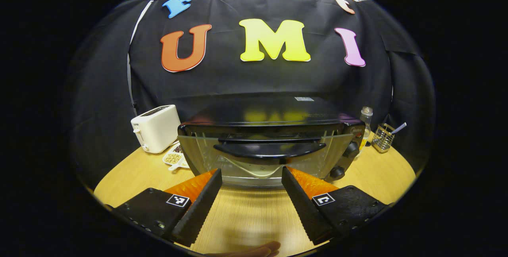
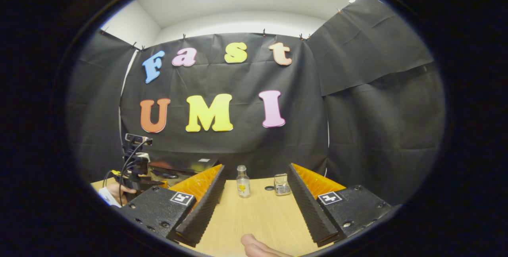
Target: Open the electric oven with the left hand, put the food in, and close the electric oven.
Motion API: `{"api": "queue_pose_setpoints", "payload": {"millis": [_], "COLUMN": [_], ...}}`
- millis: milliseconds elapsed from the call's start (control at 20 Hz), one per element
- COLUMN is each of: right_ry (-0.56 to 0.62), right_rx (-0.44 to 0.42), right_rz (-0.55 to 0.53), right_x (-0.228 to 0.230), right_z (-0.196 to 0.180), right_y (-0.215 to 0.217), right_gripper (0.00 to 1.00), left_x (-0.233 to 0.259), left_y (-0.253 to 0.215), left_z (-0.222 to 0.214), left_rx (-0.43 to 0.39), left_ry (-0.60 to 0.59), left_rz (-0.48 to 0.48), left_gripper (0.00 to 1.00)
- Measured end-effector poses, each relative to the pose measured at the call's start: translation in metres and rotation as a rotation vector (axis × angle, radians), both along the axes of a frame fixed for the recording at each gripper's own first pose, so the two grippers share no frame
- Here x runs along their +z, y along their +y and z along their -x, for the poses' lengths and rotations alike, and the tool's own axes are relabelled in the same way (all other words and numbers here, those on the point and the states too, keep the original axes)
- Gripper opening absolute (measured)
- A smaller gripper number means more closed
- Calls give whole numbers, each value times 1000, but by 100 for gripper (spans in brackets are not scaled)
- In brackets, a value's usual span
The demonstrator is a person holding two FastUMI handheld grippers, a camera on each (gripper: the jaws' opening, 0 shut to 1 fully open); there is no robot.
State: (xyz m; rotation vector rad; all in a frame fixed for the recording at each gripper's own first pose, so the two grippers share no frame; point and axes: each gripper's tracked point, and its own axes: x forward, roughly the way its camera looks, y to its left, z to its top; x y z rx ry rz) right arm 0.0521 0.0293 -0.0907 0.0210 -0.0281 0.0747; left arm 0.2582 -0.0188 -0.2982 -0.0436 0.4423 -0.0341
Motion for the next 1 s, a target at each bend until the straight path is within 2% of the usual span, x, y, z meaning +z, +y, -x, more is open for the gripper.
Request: {"api": "queue_pose_setpoints", "payload": {"millis": [150, 200, 450, 700, 750, 800, 1000], "right_ry": [11, 13, 1, -35, -30, -26, -14], "right_rx": [20, 22, 3, -29, -32, -32, -30], "right_rz": [-9, -2, 28, 78, 83, 84, 78], "right_x": [-2, -2, 3, 19, 19, 21, 32], "right_z": [15, 20, 48, 73, 76, 80, 89], "right_y": [3, 3, -2, -4, -4, -3, -5], "right_gripper": [98, 96, 96, 96, 99, 96, 96], "left_x": [10, 16, 61, 134, 152, 169, 221], "left_y": [9, 10, 5, -2, -3, -3, -3], "left_z": [13, 20, 77, 137, 148, 159, 199], "left_rx": [15, 17, -8, -25, -26, -21, -18], "left_ry": [0, -10, -103, -211, -244, -272, -349], "left_rz": [1, 0, 25, 67, 78, 79, 61], "left_gripper": [96, 96, 96, 96, 96, 96, 95]}}
